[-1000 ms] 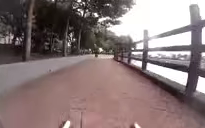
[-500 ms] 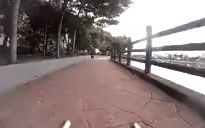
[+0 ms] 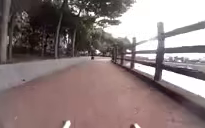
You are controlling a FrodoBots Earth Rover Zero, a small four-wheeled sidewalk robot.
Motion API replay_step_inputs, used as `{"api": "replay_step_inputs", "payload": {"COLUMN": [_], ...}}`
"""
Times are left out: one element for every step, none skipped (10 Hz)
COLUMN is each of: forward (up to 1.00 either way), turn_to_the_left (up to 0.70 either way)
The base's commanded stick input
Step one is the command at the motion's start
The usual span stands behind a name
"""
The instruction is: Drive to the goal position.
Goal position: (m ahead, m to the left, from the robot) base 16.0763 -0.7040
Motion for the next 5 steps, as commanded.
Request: {"api": "replay_step_inputs", "payload": {"forward": [1.00, 1.00, 1.00, 1.00, 1.00], "turn_to_the_left": [0.00, 0.00, 0.00, 0.00, 0.00]}}
